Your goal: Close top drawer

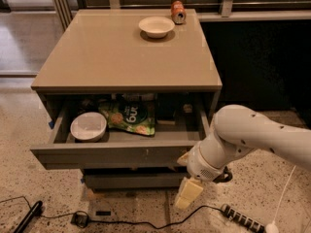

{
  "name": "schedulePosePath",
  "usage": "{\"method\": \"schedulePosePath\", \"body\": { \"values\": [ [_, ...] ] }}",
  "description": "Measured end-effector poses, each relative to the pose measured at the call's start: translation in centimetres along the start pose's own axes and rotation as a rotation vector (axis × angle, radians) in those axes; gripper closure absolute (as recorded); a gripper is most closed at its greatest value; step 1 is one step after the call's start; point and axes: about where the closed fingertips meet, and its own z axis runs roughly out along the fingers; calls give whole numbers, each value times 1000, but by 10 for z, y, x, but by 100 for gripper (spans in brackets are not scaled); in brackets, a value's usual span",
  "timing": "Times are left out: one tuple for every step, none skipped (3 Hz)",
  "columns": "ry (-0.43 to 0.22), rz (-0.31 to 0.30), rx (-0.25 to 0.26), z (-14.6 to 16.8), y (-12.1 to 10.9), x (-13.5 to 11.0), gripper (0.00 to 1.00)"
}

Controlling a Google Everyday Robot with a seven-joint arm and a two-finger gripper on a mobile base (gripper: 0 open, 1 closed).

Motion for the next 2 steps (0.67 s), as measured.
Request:
{"method": "schedulePosePath", "body": {
  "values": [
    [0,0,0,0,0,0,50],
    [0,0,0,0,0,0,73]
  ]
}}
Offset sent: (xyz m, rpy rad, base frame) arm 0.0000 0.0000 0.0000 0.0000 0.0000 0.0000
